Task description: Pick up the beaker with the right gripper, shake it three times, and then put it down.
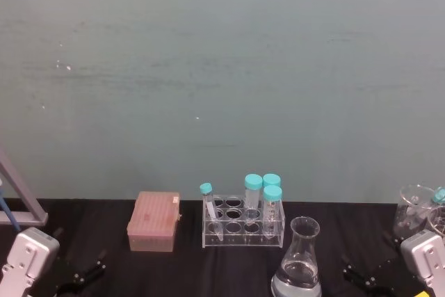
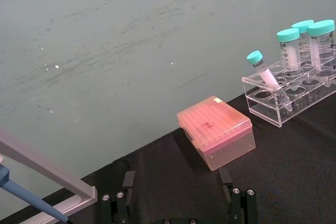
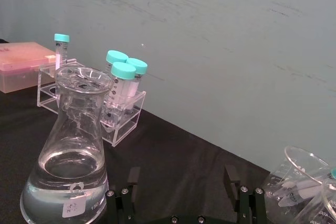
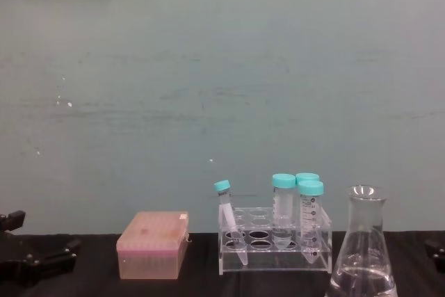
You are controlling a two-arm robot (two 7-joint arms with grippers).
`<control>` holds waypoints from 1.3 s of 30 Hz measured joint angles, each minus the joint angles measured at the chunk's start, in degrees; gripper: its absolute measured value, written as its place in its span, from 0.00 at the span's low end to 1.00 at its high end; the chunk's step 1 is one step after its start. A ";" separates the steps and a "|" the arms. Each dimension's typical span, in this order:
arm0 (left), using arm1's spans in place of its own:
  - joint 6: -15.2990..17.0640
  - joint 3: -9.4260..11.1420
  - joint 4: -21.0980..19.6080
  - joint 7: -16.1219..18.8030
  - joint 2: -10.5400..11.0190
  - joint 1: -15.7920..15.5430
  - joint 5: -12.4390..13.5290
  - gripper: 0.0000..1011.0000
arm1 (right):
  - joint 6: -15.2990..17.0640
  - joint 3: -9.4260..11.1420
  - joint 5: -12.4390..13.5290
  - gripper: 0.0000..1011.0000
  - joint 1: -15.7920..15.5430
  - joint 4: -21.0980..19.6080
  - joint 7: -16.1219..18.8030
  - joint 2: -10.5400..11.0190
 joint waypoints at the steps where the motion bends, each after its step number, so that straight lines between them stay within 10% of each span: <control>1: 0.00 0.00 0.00 0.00 0.00 0.00 0.00 0.99 | 0.00 0.00 0.00 0.99 0.00 0.00 0.00 0.00; 25: 0.00 0.00 0.00 0.00 0.00 0.00 0.00 0.99 | 0.00 0.15 -0.17 0.99 0.08 0.19 0.05 -0.26; 39: 0.00 0.00 0.00 0.00 0.00 0.00 0.00 0.99 | -1.73 6.35 5.98 0.99 2.28 0.84 2.53 -4.75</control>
